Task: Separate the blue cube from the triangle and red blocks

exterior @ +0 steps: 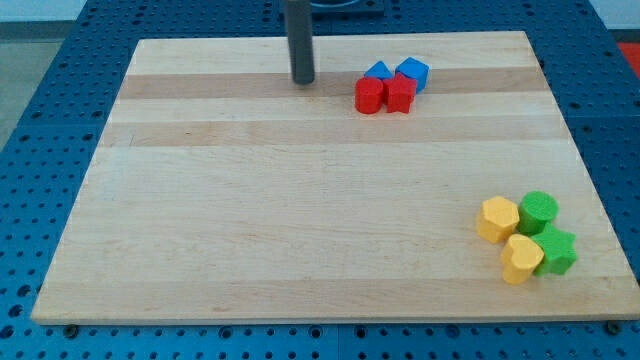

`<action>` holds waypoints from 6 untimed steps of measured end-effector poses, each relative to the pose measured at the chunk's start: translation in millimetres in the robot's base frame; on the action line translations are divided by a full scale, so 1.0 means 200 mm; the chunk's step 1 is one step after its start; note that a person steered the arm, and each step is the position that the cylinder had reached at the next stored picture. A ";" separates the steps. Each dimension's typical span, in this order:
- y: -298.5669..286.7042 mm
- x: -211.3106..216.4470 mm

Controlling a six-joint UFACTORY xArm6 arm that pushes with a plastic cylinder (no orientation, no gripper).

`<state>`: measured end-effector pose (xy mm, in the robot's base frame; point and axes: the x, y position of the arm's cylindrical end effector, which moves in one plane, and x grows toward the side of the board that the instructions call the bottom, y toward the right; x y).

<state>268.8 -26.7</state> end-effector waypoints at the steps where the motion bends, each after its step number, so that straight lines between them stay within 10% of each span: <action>1: 0.24 -0.15; 6: 0.64 0.13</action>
<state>294.5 102.2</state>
